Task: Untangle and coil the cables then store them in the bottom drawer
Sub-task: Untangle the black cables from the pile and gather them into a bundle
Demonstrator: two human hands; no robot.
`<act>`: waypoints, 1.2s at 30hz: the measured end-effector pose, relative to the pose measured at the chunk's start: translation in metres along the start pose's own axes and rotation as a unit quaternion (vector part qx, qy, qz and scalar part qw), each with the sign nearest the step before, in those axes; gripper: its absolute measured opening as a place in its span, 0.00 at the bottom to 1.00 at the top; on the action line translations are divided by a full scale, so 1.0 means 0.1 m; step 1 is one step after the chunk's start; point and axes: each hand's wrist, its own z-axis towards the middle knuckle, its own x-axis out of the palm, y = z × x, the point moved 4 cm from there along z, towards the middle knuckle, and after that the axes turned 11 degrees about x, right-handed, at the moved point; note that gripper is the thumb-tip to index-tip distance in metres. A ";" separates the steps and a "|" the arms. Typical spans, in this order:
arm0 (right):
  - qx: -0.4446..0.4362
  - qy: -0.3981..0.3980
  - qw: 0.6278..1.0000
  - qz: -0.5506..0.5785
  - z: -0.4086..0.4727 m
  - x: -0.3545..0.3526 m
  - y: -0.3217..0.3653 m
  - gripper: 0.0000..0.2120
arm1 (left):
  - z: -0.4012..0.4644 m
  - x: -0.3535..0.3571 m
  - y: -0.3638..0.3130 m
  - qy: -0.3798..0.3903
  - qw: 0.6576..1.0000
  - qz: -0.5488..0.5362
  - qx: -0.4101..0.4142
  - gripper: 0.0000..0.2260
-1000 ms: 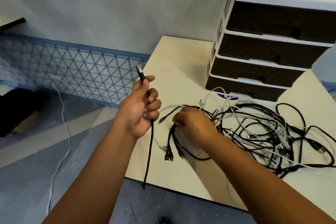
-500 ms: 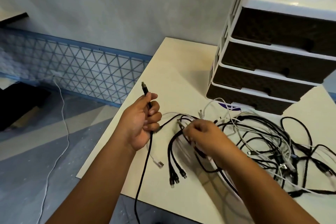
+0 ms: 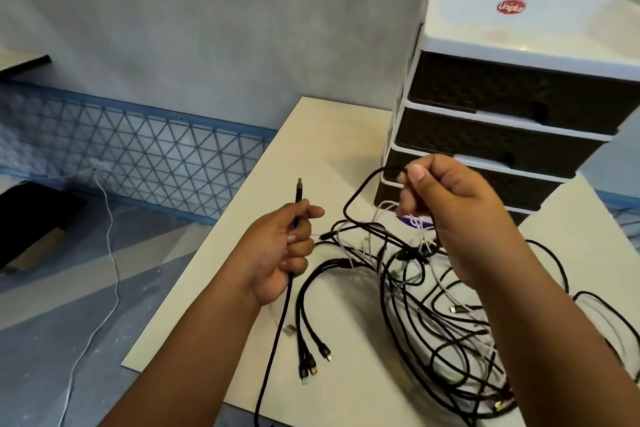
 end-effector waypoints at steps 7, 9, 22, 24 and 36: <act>0.033 0.148 0.976 0.159 -0.08 0.07 0.08 0.10 | -0.01 0.16 0.03 0.037 0.998 0.057 0.018 0.13; 0.047 0.102 0.987 0.114 0.03 0.05 -0.03 0.10 | 0.01 0.14 0.05 0.029 0.998 0.052 0.017 0.13; 0.056 -0.230 0.955 -0.181 0.35 -0.01 -1.04 0.08 | -0.14 -0.29 0.08 -0.006 1.000 0.012 -0.009 0.13; -0.119 -0.233 0.943 -0.206 0.13 0.10 -0.77 0.07 | -0.16 -0.33 0.07 -0.007 1.000 0.008 -0.008 0.12; -0.010 -0.021 0.931 -0.366 0.27 0.48 -1.21 0.06 | -0.19 -0.39 0.05 0.002 1.000 -0.005 -0.013 0.12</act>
